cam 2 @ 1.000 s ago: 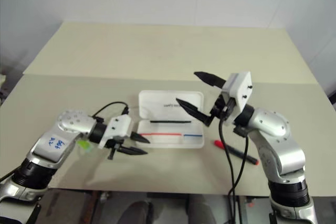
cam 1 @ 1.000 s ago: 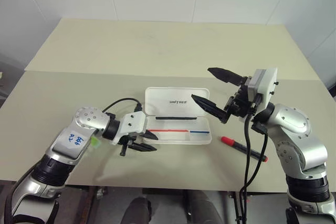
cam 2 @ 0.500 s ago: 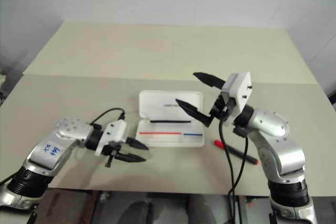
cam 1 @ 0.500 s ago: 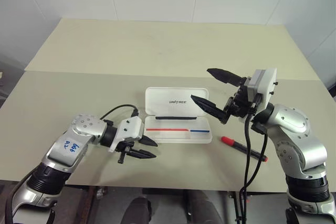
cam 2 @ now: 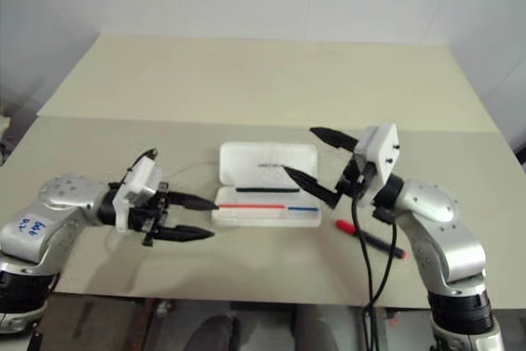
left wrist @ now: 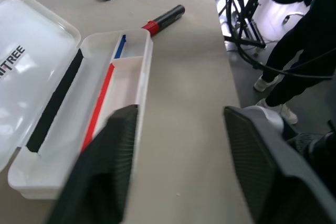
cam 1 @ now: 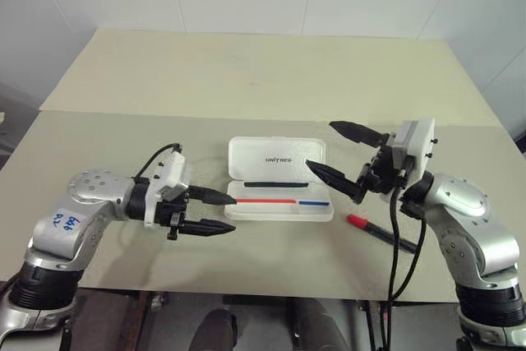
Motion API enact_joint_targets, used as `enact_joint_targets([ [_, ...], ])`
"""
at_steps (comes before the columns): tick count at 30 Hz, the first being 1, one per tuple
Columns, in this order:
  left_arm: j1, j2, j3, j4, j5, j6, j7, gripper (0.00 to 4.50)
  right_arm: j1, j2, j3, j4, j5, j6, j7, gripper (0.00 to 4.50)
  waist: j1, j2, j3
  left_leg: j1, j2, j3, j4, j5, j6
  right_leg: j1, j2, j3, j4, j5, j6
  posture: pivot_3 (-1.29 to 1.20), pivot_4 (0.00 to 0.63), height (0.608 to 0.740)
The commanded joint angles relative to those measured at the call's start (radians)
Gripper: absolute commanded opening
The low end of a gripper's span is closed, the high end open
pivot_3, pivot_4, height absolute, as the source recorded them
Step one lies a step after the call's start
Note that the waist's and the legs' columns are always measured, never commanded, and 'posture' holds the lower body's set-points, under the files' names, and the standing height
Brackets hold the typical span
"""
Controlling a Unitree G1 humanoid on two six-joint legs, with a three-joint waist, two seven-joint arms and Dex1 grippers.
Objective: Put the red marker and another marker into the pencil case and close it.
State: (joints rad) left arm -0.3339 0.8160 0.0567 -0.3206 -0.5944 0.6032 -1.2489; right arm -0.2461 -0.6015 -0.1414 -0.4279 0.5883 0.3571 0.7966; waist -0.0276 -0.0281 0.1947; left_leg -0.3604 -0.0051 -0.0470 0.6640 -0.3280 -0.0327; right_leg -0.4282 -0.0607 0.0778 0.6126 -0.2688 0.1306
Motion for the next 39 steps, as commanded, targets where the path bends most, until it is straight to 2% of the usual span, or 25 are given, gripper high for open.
enact_joint_targets([
  [1,0.002,0.017,0.071,-0.007,-0.047,0.004,0.018,4.15,0.053,-0.054,-0.080,-0.009,0.036,0.020,0.030,4.50,0.002,0.000,0.000,0.000,0.000,0.000,0.000,0.000,0.000,0.000,0.000,0.000,0.000,0.000,0.000,0.00,0.150,0.740],
  [2,-0.001,0.017,0.077,0.001,-0.048,0.000,0.021,4.49,0.078,-0.077,-0.099,0.002,0.032,0.024,0.043,4.50,0.002,0.000,0.000,0.000,0.000,0.000,0.000,0.000,0.000,0.000,0.000,-0.001,0.000,0.000,0.000,0.00,0.150,0.740],
  [12,-0.003,-0.014,0.122,-0.001,-0.110,-0.006,0.053,4.49,0.320,-0.242,-0.247,0.087,0.027,0.080,0.175,4.50,0.001,0.000,0.000,0.001,0.000,0.001,0.000,0.000,0.000,0.001,0.001,0.000,0.000,0.000,0.000,0.00,0.150,0.740],
  [17,0.006,0.011,0.157,0.013,-0.145,-0.004,0.029,4.49,0.367,-0.295,-0.236,0.183,-0.017,0.059,0.243,4.50,-0.003,0.000,0.000,0.003,-0.001,0.004,0.001,0.000,0.000,0.002,0.001,0.004,0.001,0.000,0.000,0.00,0.150,0.740],
  [29,-0.024,-0.013,0.227,0.096,-0.144,-0.072,0.060,4.49,0.294,-0.272,-0.155,0.381,-0.098,-0.026,0.306,4.50,-0.001,0.000,0.000,0.006,-0.001,0.005,0.002,0.001,0.000,0.003,0.003,0.006,0.005,0.000,0.000,0.00,0.150,0.740],
  [39,-0.019,0.032,0.220,0.113,-0.186,-0.007,-0.002,4.49,0.325,-0.243,-0.097,0.362,-0.129,-0.032,0.306,4.50,-0.001,0.000,0.000,0.006,-0.001,0.005,0.002,0.001,0.000,0.003,0.003,0.006,0.005,0.000,0.000,0.00,0.150,0.740],
])
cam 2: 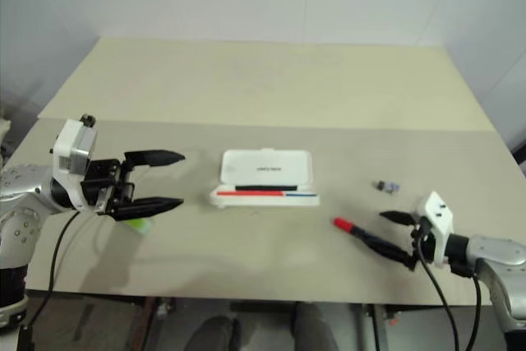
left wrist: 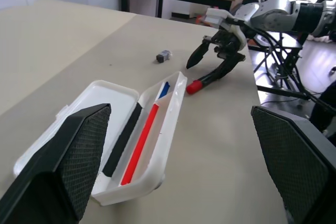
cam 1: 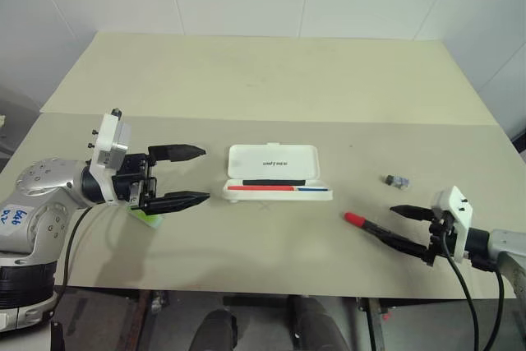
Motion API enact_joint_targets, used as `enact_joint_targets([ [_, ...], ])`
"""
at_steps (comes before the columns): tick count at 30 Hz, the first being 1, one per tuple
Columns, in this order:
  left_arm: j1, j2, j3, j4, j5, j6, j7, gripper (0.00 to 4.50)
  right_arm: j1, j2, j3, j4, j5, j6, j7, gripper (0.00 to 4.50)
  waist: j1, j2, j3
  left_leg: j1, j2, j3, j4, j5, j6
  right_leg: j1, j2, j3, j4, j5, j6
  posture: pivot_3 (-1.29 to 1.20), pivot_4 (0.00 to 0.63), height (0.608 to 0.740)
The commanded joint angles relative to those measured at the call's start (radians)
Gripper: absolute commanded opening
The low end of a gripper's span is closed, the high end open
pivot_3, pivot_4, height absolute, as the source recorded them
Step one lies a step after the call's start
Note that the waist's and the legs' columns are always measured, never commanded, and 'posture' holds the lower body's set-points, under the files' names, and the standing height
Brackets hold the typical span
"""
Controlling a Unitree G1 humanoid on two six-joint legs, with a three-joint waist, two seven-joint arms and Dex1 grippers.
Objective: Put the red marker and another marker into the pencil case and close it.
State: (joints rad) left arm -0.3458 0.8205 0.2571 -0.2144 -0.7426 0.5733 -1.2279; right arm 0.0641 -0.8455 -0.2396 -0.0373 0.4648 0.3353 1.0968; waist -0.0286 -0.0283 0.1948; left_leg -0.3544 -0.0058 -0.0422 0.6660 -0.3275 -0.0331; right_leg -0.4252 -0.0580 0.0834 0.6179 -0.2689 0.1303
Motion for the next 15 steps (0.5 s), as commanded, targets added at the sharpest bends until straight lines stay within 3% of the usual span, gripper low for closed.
enact_joint_targets([
  [1,-0.007,0.032,0.019,0.009,-0.043,0.031,-0.028,4.49,0.019,0.001,0.007,-0.029,-0.013,-0.017,0.006,4.50,0.000,0.000,0.000,0.000,0.000,0.000,0.000,0.000,0.000,0.000,0.000,0.000,0.000,0.000,0.000,0.00,0.150,0.740],
  [6,-0.008,0.051,0.008,0.015,-0.058,0.066,-0.055,4.49,0.014,0.009,0.018,-0.021,-0.032,-0.027,-0.002,4.50,0.000,0.000,0.000,0.000,0.000,0.000,0.000,0.000,0.000,0.000,0.000,0.000,0.000,0.000,0.000,0.00,0.150,0.740],
  [15,0.001,0.085,-0.019,0.044,-0.016,0.044,-0.123,4.50,-0.020,0.018,0.020,-0.016,-0.040,-0.046,-0.001,1.37,-0.001,0.000,0.000,0.000,0.000,0.000,0.000,0.000,0.000,0.000,0.000,0.000,0.000,0.000,0.000,0.00,0.150,0.740],
])
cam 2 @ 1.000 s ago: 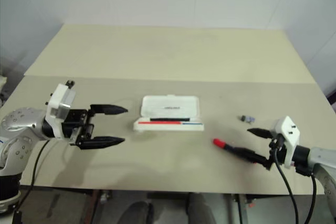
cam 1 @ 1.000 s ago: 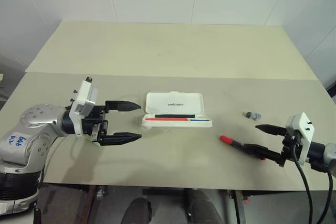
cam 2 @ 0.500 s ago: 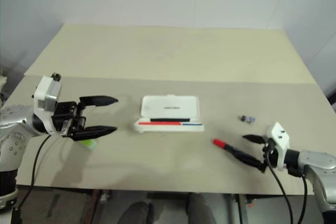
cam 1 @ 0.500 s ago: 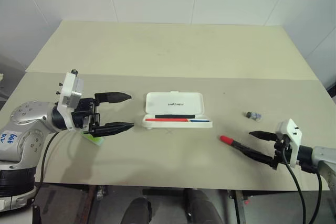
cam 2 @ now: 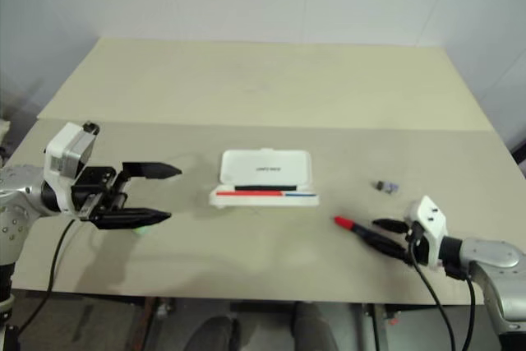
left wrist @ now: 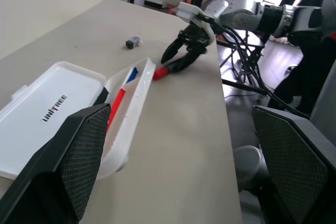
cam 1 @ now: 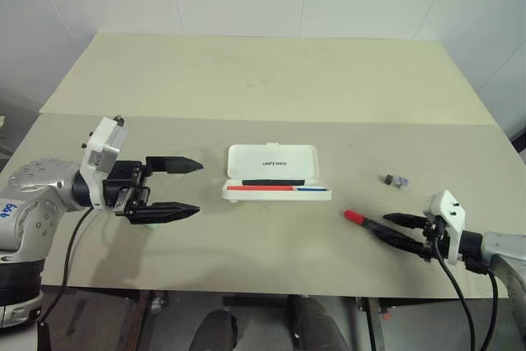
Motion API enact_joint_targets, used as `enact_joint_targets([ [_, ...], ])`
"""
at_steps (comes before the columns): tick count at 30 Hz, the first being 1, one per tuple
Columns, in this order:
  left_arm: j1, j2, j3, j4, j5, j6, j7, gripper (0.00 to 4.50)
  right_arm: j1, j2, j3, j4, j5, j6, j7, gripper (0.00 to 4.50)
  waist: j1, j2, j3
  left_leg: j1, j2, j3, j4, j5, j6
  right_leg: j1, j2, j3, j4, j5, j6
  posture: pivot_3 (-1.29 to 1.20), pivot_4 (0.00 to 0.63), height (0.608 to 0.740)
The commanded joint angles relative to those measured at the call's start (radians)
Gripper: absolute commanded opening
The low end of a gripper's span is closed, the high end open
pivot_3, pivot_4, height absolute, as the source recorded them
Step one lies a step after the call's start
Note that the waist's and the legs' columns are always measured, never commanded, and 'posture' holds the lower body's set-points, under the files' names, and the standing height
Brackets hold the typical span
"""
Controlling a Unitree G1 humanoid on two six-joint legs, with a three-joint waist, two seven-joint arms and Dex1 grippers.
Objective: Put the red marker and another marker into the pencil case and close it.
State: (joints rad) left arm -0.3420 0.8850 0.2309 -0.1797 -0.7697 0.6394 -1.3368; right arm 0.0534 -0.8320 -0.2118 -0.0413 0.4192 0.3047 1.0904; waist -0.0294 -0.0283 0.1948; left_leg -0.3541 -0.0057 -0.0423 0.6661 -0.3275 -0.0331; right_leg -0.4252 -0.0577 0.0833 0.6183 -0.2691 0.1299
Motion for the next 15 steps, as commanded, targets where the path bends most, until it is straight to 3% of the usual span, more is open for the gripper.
enact_joint_targets([
  [1,-0.004,0.019,0.007,0.012,0.013,-0.025,-0.012,4.50,-0.013,0.005,-0.007,-0.011,0.005,-0.018,0.005,1.08,0.000,0.000,0.000,0.000,0.000,0.000,0.000,0.000,0.000,0.000,0.000,0.000,0.000,0.000,0.000,0.00,0.150,0.740],
  [3,-0.003,0.017,0.006,0.016,0.020,-0.035,-0.014,4.50,-0.019,0.007,-0.009,-0.007,0.004,-0.027,0.004,0.59,-0.001,0.000,0.000,0.000,0.000,0.000,0.000,0.000,0.000,0.000,0.000,0.000,0.000,0.000,0.000,0.00,0.150,0.740],
  [12,0.014,0.011,0.007,0.042,0.058,-0.107,-0.028,4.50,-0.140,-0.029,-0.029,-0.027,0.014,-0.036,0.011,0.59,-0.002,0.000,0.000,0.000,0.000,0.000,0.000,0.000,0.000,-0.001,0.000,0.001,0.000,0.000,0.000,0.00,0.150,0.740],
  [15,0.021,0.007,0.025,0.071,0.077,-0.139,-0.012,4.50,-0.291,-0.088,-0.029,-0.055,0.053,0.020,0.047,0.59,-0.004,0.003,0.002,0.000,0.000,0.000,0.000,0.000,0.000,-0.001,0.000,0.002,0.001,0.000,0.000,0.00,0.150,0.740],
])
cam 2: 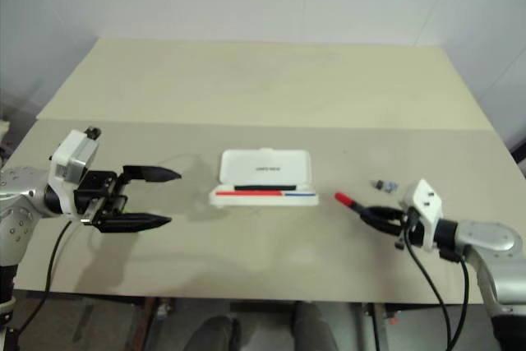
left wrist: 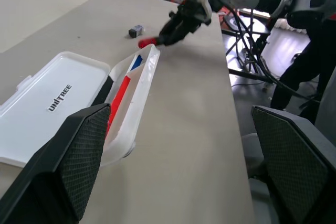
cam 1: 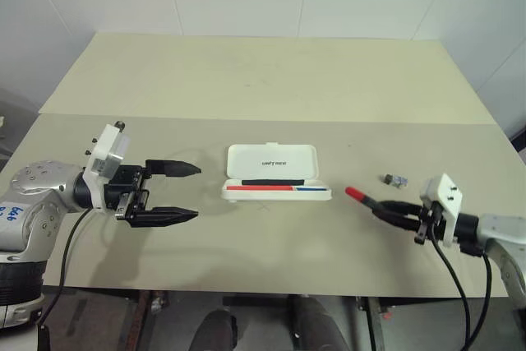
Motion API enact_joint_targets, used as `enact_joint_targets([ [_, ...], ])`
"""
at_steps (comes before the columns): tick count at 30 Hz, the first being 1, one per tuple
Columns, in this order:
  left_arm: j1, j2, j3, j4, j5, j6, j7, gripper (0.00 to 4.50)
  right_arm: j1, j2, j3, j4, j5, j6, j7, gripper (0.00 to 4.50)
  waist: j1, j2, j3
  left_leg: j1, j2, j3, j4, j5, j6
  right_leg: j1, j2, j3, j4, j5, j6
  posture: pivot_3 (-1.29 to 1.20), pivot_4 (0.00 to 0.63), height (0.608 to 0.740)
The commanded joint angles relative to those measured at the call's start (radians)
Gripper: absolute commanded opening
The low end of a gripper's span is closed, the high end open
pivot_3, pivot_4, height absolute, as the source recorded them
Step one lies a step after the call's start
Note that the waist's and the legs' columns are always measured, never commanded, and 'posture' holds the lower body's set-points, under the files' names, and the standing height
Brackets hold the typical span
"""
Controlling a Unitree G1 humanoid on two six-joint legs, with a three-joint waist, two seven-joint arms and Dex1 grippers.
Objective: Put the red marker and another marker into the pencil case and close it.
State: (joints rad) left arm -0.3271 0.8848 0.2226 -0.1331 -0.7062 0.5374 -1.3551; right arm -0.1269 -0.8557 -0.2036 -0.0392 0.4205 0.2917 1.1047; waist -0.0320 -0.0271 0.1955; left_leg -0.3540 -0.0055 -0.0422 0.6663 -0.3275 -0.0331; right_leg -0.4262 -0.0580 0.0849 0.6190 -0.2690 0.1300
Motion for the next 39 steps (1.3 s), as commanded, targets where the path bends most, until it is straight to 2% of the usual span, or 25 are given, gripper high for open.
enact_joint_targets([
  [1,0.008,0.006,0.037,0.031,0.020,-0.049,0.012,4.50,-0.163,-0.079,-0.030,-0.062,0.064,0.053,0.045,0.59,-0.002,0.003,0.002,0.000,0.000,0.000,0.000,0.000,0.000,0.000,0.000,0.001,0.000,0.000,0.000,0.00,0.150,0.740],
  [6,0.012,-0.014,0.048,0.054,0.040,-0.093,0.052,4.50,-0.372,-0.076,0.045,-0.022,0.075,0.076,0.096,0.59,0.001,0.003,0.002,-0.001,0.002,-0.002,-0.001,0.000,0.000,-0.001,0.000,-0.004,0.000,-0.001,-0.002,0.00,0.150,0.740],
  [9,0.025,-0.035,0.055,0.060,0.051,-0.119,0.089,4.50,-0.537,0.016,0.169,0.088,0.023,0.019,0.154,0.59,-0.003,0.003,0.002,-0.001,0.001,-0.001,-0.002,0.000,0.000,-0.003,-0.001,-0.003,-0.001,-0.001,-0.002,0.00,0.150,0.740],
  [16,0.070,-0.057,0.056,0.021,0.058,-0.143,0.134,4.50,-0.669,0.211,0.312,0.320,-0.085,-0.121,0.209,0.59,-0.003,0.002,0.002,-0.004,0.002,-0.002,-0.002,0.000,-0.001,-0.005,-0.002,-0.004,0.000,-0.001,-0.002,0.00,0.150,0.740],
  [20,0.101,-0.060,0.060,-0.008,0.057,-0.146,0.155,4.50,-0.696,0.294,0.346,0.443,-0.127,-0.189,0.220,0.59,0.001,0.002,0.002,-0.016,0.002,-0.003,0.000,0.000,-0.001,-0.017,-0.004,-0.005,0.004,0.000,0.000,0.00,0.150,0.740],
  [25,0.124,-0.060,0.060,-0.036,0.051,-0.141,0.176,4.50,-0.705,0.371,0.363,0.500,-0.158,-0.216,0.206,0.59,0.000,0.002,0.002,-0.017,0.002,-0.003,-0.001,0.000,-0.001,-0.017,-0.004,-0.006,0.003,0.000,0.000,0.00,0.150,0.740],
  [30,0.129,-0.061,0.058,-0.058,0.045,-0.131,0.194,4.50,-0.621,0.395,0.379,0.357,-0.150,-0.153,0.202,0.59,-0.002,0.002,0.002,-0.017,0.002,-0.003,-0.001,0.000,-0.001,-0.018,-0.004,-0.006,0.003,0.000,0.000,0.00,0.150,0.740],
  [39,0.135,-0.080,0.025,-0.077,0.056,-0.129,0.211,4.50,-0.484,0.412,0.378,0.120,-0.129,-0.023,0.093,0.59,-0.002,0.002,0.002,-0.016,0.000,-0.004,0.000,0.000,-0.002,-0.018,-0.003,-0.006,0.003,0.000,-0.001,0.00,0.150,0.740],
])
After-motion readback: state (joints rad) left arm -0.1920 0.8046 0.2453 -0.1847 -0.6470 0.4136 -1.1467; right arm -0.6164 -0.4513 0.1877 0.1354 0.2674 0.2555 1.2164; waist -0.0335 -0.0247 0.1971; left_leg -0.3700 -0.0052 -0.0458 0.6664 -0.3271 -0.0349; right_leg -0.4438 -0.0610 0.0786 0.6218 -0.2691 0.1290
